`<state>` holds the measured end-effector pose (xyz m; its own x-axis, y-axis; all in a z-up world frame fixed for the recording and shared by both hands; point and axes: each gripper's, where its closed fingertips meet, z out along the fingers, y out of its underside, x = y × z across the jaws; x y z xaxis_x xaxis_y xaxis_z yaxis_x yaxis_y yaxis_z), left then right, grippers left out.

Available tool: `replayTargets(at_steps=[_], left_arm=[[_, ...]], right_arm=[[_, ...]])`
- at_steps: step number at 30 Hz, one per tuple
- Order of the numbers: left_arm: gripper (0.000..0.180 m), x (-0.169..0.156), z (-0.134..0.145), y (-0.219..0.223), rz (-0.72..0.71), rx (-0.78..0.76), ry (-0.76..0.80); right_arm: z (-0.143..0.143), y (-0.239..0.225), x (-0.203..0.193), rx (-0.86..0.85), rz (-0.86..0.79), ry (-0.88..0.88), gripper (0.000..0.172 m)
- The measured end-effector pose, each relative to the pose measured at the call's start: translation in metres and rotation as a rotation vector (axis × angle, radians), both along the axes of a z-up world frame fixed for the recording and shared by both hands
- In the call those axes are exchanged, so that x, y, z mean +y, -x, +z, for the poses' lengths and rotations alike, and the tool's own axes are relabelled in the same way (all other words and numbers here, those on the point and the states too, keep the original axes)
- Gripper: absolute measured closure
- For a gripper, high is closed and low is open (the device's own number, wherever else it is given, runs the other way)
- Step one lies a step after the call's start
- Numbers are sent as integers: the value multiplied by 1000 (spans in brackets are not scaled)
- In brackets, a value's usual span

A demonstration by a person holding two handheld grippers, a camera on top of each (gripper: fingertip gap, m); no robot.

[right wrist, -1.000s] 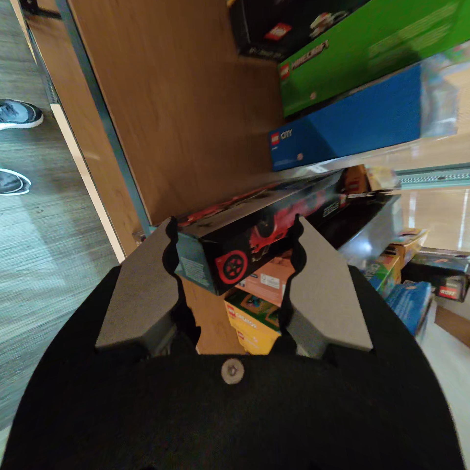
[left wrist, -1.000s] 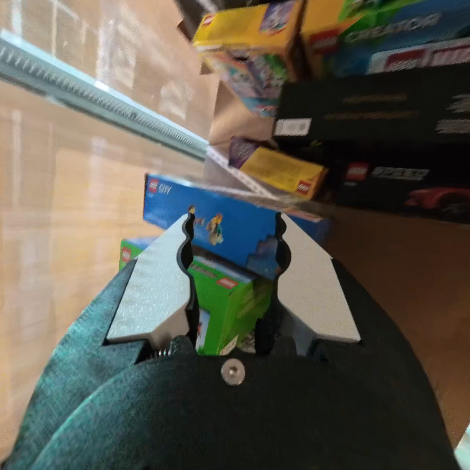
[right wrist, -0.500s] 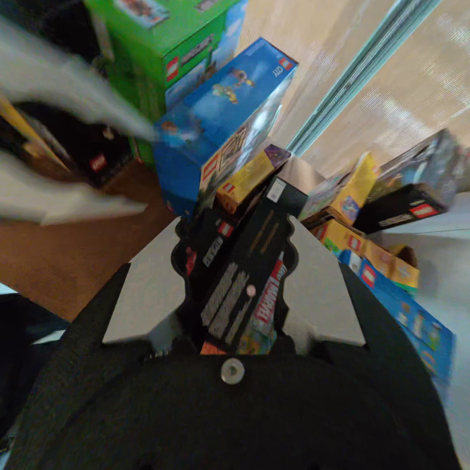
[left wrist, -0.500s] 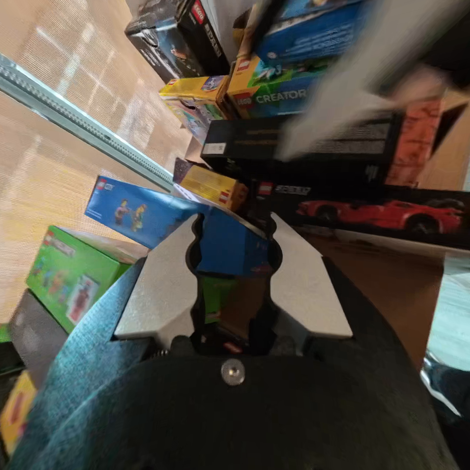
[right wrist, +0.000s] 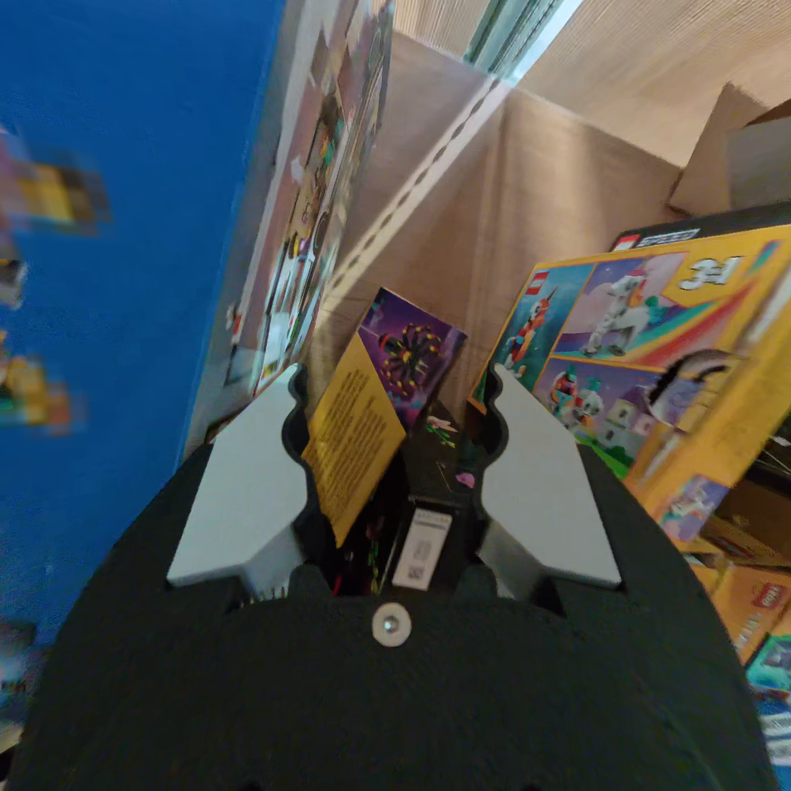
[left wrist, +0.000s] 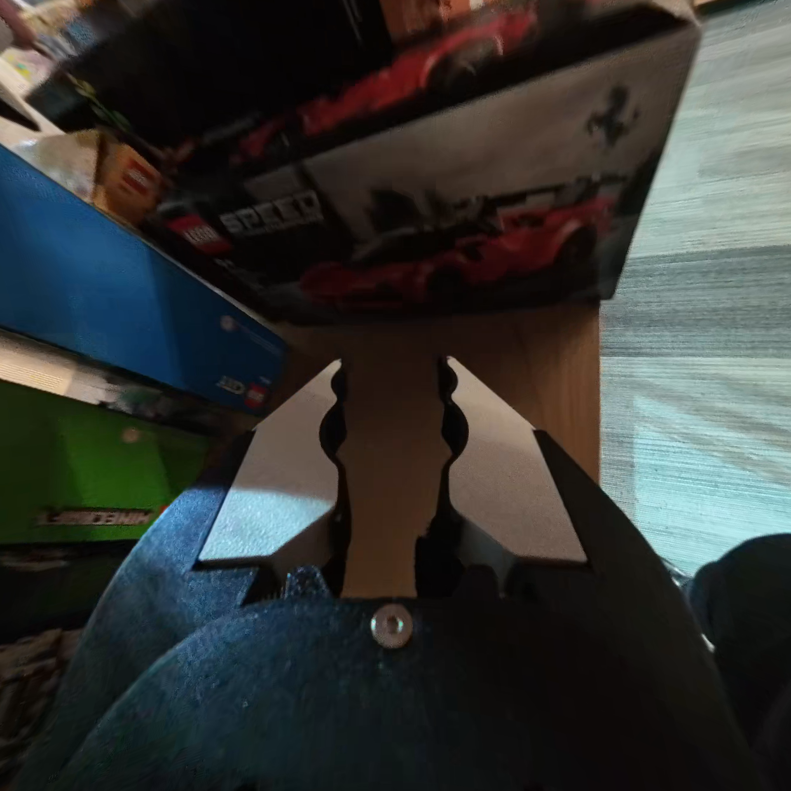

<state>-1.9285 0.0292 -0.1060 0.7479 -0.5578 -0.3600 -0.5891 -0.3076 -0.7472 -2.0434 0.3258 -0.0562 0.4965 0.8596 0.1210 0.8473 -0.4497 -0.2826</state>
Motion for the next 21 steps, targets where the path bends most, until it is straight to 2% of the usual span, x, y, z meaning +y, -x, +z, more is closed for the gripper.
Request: replayTargets(at_steps=[5,12,17,21], left_arm=[[142,-16,-19,0,-59,-50,29],[143,-23,-27,3,-112,-99,34],[144,-26,-35,6,-114,-168,37],[143,-29,-41,-1,-143,-183,46]], right_arm=[[-29,-2,10,-150,-26,28,105],[-30,3,13,-155,-31,59,114],[-15,10,15,-95,-23,59,116],[16,16,19,-16,-21,39,117]])
